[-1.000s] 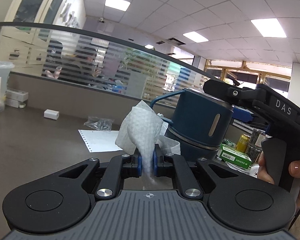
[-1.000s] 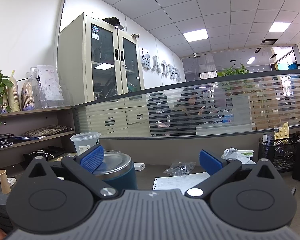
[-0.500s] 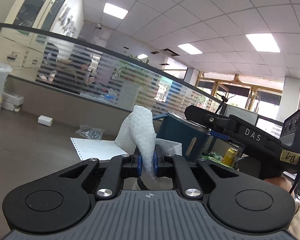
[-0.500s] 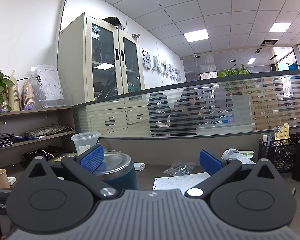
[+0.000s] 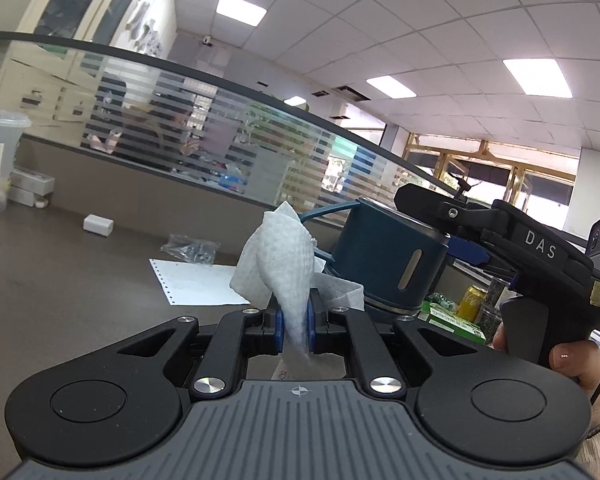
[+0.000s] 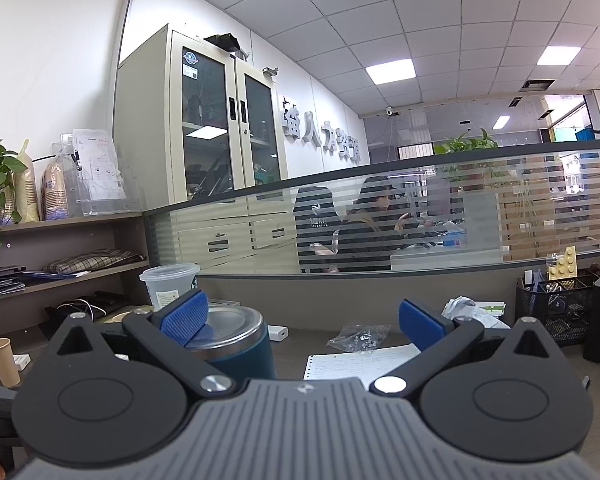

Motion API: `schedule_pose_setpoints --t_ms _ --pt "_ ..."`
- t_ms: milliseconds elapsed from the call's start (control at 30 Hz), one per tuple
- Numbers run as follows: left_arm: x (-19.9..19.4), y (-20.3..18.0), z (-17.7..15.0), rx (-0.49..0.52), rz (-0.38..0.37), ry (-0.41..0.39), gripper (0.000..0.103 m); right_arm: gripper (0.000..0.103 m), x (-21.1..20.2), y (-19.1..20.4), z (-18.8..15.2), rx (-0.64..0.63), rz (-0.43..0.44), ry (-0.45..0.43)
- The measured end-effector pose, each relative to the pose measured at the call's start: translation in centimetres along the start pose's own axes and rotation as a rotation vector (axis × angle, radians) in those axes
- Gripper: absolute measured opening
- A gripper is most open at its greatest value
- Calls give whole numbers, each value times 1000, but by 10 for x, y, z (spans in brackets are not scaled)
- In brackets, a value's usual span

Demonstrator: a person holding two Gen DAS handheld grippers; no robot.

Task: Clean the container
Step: 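Wipe the blue bottle's body with the left gripper while the right gripper holds it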

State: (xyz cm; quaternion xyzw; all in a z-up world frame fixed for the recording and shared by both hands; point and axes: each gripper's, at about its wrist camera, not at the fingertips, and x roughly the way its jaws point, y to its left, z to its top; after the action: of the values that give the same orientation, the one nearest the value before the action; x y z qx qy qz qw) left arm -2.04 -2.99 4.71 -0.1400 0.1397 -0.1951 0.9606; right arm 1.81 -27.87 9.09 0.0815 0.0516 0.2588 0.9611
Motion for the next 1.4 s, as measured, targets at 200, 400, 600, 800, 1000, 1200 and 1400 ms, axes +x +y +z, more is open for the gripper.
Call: schedule_pose_setpoints --t_ms 200,400,600,800,1000,1200,1400 --pt "3 2 -3 -1 10 10 13 103 1 2 1 0 0 1" --pt "5 4 -5 -10 14 23 13 103 2 5 1 2 1 0" --pt "4 12 3 -62 -27 7 15 103 2 4 1 -3 4 0" --pt "3 11 11 -76 -47 -23 15 103 3 4 1 -2 3 0" --pt "6 12 8 -97 -42 -10 15 103 5 2 2 2 3 1" --pt "10 16 4 -105 -40 0 15 103 5 1 2 4 2 1" --pt "15 19 -1 -111 -33 17 15 103 5 0 1 2 3 1"
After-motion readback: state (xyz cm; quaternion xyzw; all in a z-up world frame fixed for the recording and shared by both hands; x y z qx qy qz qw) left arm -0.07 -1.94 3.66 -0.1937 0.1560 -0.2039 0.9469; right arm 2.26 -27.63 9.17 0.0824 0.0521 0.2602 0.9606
